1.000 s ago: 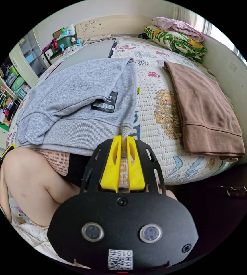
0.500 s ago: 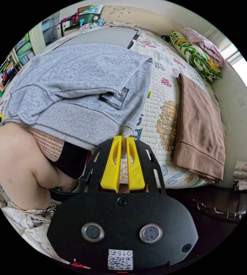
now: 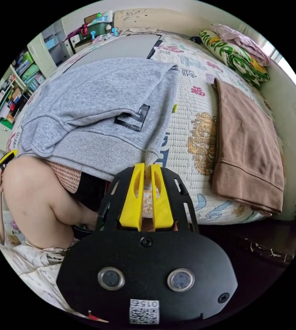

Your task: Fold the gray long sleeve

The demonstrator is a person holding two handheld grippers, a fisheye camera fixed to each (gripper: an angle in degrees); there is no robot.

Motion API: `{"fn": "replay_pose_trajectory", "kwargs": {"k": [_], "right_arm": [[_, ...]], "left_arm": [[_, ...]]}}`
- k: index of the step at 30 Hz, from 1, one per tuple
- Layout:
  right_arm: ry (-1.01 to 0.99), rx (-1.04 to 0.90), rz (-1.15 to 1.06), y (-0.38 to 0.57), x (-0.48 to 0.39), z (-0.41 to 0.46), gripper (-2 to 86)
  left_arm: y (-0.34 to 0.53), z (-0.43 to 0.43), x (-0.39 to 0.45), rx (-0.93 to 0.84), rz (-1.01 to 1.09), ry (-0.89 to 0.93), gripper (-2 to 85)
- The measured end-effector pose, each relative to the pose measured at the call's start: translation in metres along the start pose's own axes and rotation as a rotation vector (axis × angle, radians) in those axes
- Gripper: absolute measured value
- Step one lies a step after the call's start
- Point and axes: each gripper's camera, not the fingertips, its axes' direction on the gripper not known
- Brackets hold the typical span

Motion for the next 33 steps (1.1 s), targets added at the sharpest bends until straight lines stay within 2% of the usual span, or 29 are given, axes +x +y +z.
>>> {"fn": "replay_pose_trajectory", "kwargs": {"k": [4,7,9,11,12,14,15,17,20,27,33], "right_arm": [[-0.246,-0.054,0.088,0.029,0.056,-0.034,6.2],[-0.300,0.044,0.095,0.070,0.080,-0.078,6.5],[-0.319,0.134,0.033,0.088,0.071,-0.108,6.7],[-0.336,0.234,-0.101,0.099,0.034,-0.141,7.4],[-0.349,0.254,-0.150,0.100,0.021,-0.147,7.6],[-0.426,0.342,-0.406,0.107,-0.038,-0.166,8.9],[-0.421,0.359,-0.467,0.109,-0.052,-0.168,9.2],[-0.313,0.362,-0.648,0.112,-0.105,-0.165,10.5],[-0.281,0.302,-0.774,0.106,-0.147,-0.150,10.9],[-0.203,0.184,-0.854,0.078,-0.203,-0.115,10.5],[-0.233,0.101,-0.890,0.039,-0.253,-0.122,2.5]], "left_arm": [[0.007,-0.025,-0.048,0.098,-0.043,0.130,6.4],[0.012,-0.050,-0.066,0.180,-0.054,0.098,6.8],[0.001,-0.066,-0.054,0.244,0.052,0.070,7.4],[-0.018,-0.066,-0.031,0.274,0.176,0.131,8.1],[-0.034,-0.061,-0.014,0.281,0.278,0.218,8.5],[-0.061,-0.048,0.011,0.293,0.408,0.333,9.1],[-0.079,-0.038,0.030,0.295,0.491,0.371,9.7],[-0.105,-0.022,0.055,0.279,0.604,0.384,10.3],[-0.146,0.005,0.081,0.235,0.735,0.389,11.0],[-0.212,0.074,0.102,0.027,0.890,0.283,11.3],[-0.239,0.101,0.115,-0.100,1.001,0.230,2.4]]}}
